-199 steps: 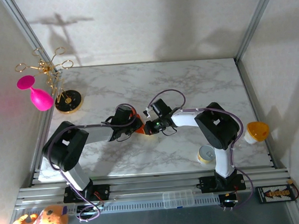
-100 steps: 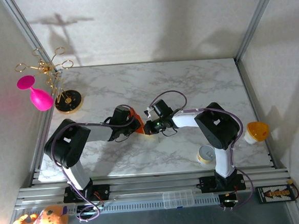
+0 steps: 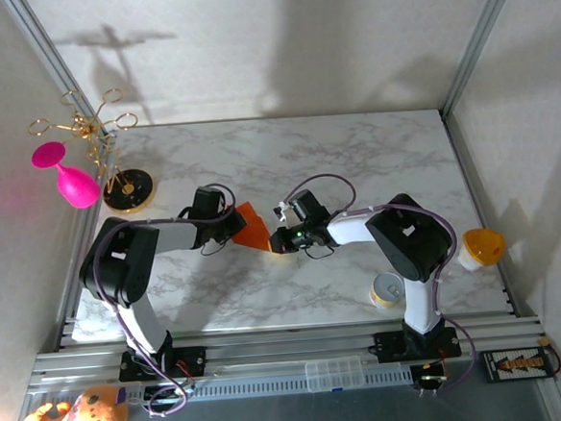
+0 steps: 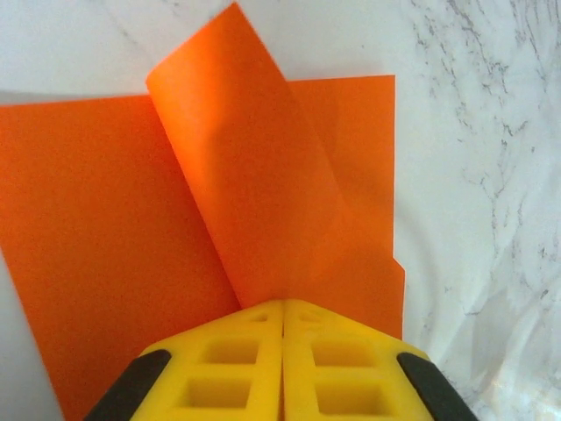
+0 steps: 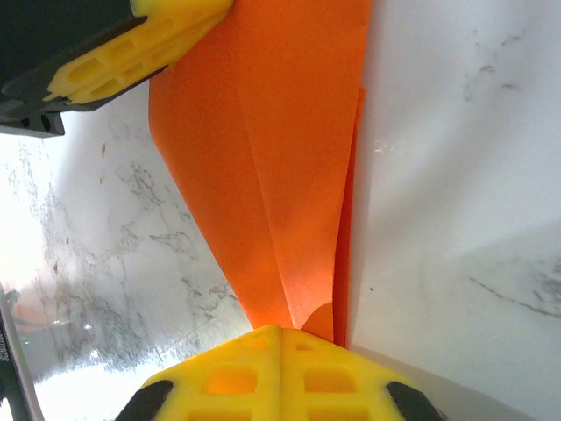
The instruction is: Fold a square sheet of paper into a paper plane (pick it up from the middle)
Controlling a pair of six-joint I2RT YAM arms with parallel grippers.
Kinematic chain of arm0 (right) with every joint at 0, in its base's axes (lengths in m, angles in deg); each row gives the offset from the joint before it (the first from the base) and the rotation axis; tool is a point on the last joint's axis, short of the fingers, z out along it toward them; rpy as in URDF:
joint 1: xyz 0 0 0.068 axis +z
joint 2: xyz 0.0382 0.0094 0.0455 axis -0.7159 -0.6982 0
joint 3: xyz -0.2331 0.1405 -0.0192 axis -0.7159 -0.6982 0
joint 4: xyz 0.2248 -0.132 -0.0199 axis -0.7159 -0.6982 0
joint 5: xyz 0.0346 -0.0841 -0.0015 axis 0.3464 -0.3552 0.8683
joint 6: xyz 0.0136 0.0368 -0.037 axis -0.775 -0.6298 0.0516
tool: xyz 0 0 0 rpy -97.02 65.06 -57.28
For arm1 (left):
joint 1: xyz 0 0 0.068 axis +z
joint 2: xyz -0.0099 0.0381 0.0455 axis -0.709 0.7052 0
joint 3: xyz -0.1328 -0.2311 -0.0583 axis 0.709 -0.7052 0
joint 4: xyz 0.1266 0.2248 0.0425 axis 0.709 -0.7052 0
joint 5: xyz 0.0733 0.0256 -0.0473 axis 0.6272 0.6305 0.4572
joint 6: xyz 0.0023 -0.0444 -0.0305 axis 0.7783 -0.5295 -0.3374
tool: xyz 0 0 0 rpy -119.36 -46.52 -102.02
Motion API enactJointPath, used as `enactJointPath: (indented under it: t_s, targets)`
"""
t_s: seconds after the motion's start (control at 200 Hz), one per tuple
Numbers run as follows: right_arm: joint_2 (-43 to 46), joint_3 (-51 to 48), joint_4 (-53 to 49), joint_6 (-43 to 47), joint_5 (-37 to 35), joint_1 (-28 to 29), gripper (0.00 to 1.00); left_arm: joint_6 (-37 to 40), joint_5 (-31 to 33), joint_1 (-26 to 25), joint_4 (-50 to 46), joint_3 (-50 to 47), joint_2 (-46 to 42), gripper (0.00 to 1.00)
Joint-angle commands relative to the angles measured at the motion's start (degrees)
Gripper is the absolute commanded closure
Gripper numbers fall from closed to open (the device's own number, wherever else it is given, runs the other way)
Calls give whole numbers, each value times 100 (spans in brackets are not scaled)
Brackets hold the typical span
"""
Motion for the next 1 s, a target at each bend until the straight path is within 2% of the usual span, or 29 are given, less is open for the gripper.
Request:
enactJointPath:
  t_s: [0.0,0.245,0.371,0.541,0.641,0.846,0.996]
  targets:
    - [-555,-535,-1491,-55,-586,7,100,320,1051,552,-389,94,242,93]
    - [-565,-544,-1460,-74,-553,5,100,513,1139,977,-470,193,134,93]
    - [-567,-500,-1468,-67,-531,7,100,552,914,990,-466,260,-119,94]
    - [-558,-483,-1480,-73,-479,5,100,100,405,559,-68,-169,-1160,93]
    - [-597,-473,-1504,-73,-459,14,100,-187,234,231,282,-444,-1392,92]
    - [-602,-491,-1549,-65,-498,14,100,-344,-4,-354,644,-300,-780,92]
    - [-570,-544,-1503,-82,-473,14,100,-312,-36,-513,615,-35,-199,91]
